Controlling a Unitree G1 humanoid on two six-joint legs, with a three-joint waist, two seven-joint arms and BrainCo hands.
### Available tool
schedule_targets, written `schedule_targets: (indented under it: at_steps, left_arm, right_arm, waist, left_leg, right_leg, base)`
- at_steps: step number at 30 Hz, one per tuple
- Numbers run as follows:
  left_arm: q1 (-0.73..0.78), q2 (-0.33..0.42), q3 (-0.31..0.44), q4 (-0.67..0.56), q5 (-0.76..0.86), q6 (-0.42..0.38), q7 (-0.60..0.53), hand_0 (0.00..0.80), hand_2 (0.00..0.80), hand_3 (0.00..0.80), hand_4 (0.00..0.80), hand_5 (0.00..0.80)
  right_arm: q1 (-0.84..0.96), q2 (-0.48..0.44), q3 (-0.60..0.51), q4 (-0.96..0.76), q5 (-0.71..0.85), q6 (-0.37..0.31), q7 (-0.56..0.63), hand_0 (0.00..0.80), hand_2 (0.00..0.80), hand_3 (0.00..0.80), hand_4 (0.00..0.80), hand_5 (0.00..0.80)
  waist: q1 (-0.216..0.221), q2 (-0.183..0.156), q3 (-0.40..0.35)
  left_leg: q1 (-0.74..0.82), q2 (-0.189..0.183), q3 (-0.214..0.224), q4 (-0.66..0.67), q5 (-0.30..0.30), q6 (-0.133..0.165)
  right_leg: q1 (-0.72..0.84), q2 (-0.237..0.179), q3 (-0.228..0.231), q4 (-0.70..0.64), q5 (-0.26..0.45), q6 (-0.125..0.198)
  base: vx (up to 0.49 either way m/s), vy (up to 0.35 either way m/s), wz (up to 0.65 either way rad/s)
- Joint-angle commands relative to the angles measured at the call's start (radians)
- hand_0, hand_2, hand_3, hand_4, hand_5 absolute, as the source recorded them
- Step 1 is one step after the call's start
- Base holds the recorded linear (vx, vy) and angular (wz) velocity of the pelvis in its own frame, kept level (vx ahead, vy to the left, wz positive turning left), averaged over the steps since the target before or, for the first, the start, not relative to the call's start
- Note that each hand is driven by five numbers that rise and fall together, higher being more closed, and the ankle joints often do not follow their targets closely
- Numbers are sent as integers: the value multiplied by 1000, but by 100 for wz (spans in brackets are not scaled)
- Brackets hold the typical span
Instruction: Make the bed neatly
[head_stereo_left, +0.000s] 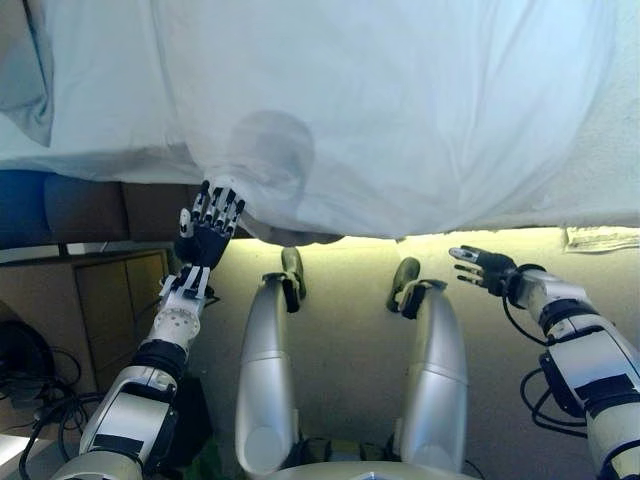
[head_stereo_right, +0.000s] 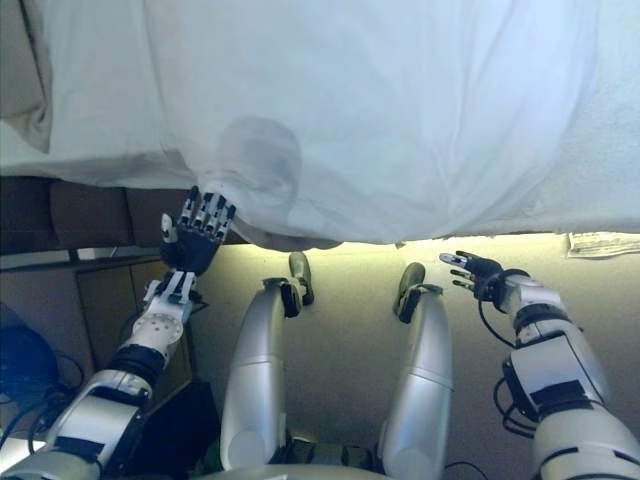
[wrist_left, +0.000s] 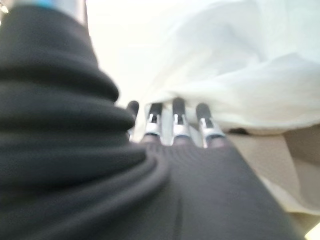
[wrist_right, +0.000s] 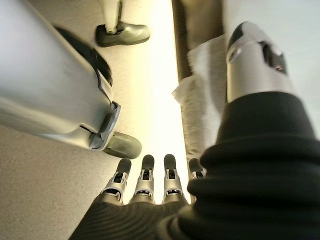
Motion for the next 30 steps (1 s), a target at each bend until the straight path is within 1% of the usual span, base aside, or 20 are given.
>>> schedule_targets:
  at_steps: [1,4,7,10,14,15,17,20,24,25,27,28,29,30]
  left_arm:
    - [-28,12,73,-8,-4,-22,2,0,0,0,0,0]
    - [29,7,101,30,15,14,31,0,0,0,0,0]
    - [68,5,125,83,35,29,75,0,0,0,0,0]
    - [110,-1,150,128,64,43,128,0,0,0,0,0]
    - [193,-17,218,206,138,78,159,0,0,0,0,0]
    - [210,-20,238,223,154,87,164,0,0,0,0,0]
    - [251,-34,280,255,203,99,166,0,0,0,0,0]
    - [299,-50,314,298,273,110,161,0,0,0,0,0]
    - [330,-62,343,342,329,149,163,0,0,0,0,0]
    - [338,-63,344,358,347,169,187,0,0,0,0,0]
    - [345,-66,343,391,367,185,235,0,0,0,0,0]
    - [345,-64,343,408,368,188,242,0,0,0,0,0]
    - [348,-61,350,474,391,203,270,0,0,0,0,0]
    - [347,-60,354,486,394,207,282,0,0,0,0,0]
  right_arm:
    - [72,-7,-52,-14,21,-54,14,0,0,0,0,0]
    - [152,12,-86,-20,15,-53,45,0,0,0,0,0]
    - [216,35,-105,-25,-9,-54,61,0,0,0,0,0]
    - [289,63,-128,-30,-22,-53,79,0,0,0,0,0]
    - [414,98,-177,-32,-83,-54,119,0,0,0,0,0]
    - [435,105,-193,-32,-99,-46,128,0,0,0,0,0]
    - [482,124,-215,-25,-133,-40,135,0,0,0,0,0]
    - [530,151,-235,-13,-170,-41,127,0,0,0,0,0]
    - [550,159,-262,7,-205,-40,119,0,0,0,0,0]
    - [549,163,-263,4,-208,-36,112,0,0,0,0,0]
    - [545,173,-257,0,-207,-38,104,0,0,0,0,0]
    - [542,175,-254,-1,-206,-38,104,0,0,0,0,0]
    - [531,186,-243,4,-204,-45,104,0,0,0,0,0]
    - [528,187,-241,5,-204,-47,105,0,0,0,0,0]
  waist:
    - [-16,-21,-15]
    - [-8,-45,-67]
    - [-4,-66,-111]
    - [-2,-84,-162]
    - [-1,-93,-257]
    - [0,-94,-280]
    - [2,-96,-329]
    - [8,-97,-380]
    - [16,-98,-408]
    - [20,-98,-416]
    - [24,-100,-425]
    - [25,-102,-431]
    - [27,-108,-437]
    - [28,-109,-443]
  left_leg:
    - [154,-29,33,-87,-47,8]
    - [247,-38,32,-139,-43,8]
    - [323,-38,41,-181,-37,6]
    - [424,-49,55,-264,-18,2]
    - [594,-69,69,-422,18,1]
    - [628,-74,82,-468,47,9]
    - [710,-81,88,-539,54,8]
    - [783,-86,93,-581,54,9]
    - [843,-87,90,-601,43,11]
    - [859,-88,87,-617,43,13]
    - [879,-90,83,-644,48,16]
    - [880,-91,81,-656,54,16]
    - [903,-91,79,-696,67,15]
    - [902,-91,78,-706,73,16]
  right_leg:
    - [153,-11,-33,-156,72,33]
    - [262,-14,-60,-228,71,32]
    - [354,-13,-82,-282,71,30]
    - [467,-1,-103,-375,84,39]
    - [640,26,-125,-527,109,53]
    - [678,29,-139,-578,138,50]
    - [762,44,-146,-648,149,61]
    - [831,55,-152,-683,152,66]
    - [889,63,-162,-693,145,69]
    - [902,66,-161,-702,145,71]
    - [918,69,-161,-719,151,75]
    - [919,71,-162,-729,158,76]
    - [935,73,-164,-753,169,82]
    - [935,74,-166,-761,176,83]
  base:
    - [86,-96,12]
    - [131,-81,7]
    - [120,-68,5]
    - [136,-63,4]
    - [208,-17,3]
    - [234,26,0]
    - [275,32,1]
    - [263,24,4]
    - [133,12,2]
    - [55,12,3]
    - [11,3,3]
    - [0,0,0]
    - [0,0,0]
    - [0,0,0]
